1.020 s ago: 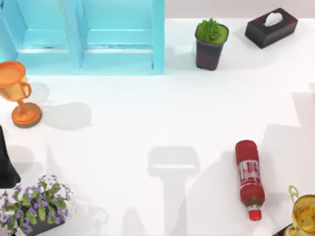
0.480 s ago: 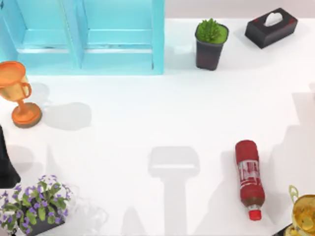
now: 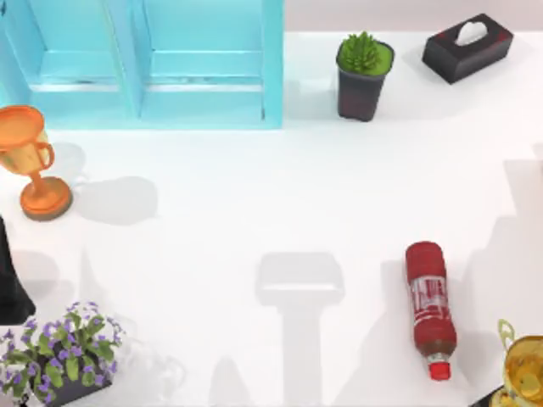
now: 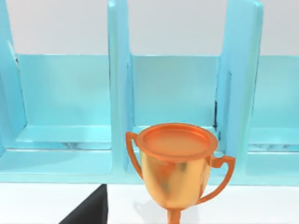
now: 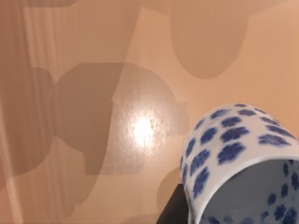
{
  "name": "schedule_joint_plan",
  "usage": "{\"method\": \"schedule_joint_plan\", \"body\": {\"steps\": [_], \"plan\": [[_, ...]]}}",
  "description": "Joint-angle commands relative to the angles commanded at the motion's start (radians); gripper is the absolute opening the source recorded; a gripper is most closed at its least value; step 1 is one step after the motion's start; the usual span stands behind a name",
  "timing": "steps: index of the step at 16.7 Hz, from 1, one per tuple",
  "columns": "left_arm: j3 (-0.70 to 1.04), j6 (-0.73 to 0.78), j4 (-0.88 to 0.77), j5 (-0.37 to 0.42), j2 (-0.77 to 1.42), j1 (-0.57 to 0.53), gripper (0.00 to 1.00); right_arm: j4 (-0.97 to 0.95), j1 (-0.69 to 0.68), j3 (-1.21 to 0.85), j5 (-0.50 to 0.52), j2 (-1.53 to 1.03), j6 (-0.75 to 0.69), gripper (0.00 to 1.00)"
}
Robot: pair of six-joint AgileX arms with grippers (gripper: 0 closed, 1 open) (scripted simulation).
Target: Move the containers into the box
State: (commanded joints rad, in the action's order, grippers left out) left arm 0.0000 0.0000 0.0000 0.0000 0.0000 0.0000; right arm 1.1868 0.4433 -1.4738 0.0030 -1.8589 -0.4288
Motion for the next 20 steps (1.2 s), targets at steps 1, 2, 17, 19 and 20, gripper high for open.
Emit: {"method": "schedule_joint_plan", "body": {"steps": [1, 2, 17, 19, 20], "plan": [[0.0, 0.0, 0.0, 0.0, 0.0, 0.0, 1.0, 0.0, 0.0, 0.0, 0.0, 0.0, 0.0, 0.68], [0.0, 0.0, 0.0, 0.0, 0.0, 0.0, 1.0, 0.0, 0.0, 0.0, 0.0, 0.0, 0.0, 0.75], [0.0, 0.0, 0.0, 0.0, 0.0, 0.0, 1.0, 0.025, 0.002, -0.028, 0.0, -0.008, -0.002, 1.0], [0.0, 0.0, 0.0, 0.0, 0.0, 0.0, 1.0, 0.062, 0.002, -0.067, 0.0, -0.01, -0.002, 1.0], [0.0, 0.0, 0.0, 0.0, 0.0, 0.0, 1.0, 0.08, 0.002, -0.085, 0.0, -0.011, -0.002, 1.0]]}}
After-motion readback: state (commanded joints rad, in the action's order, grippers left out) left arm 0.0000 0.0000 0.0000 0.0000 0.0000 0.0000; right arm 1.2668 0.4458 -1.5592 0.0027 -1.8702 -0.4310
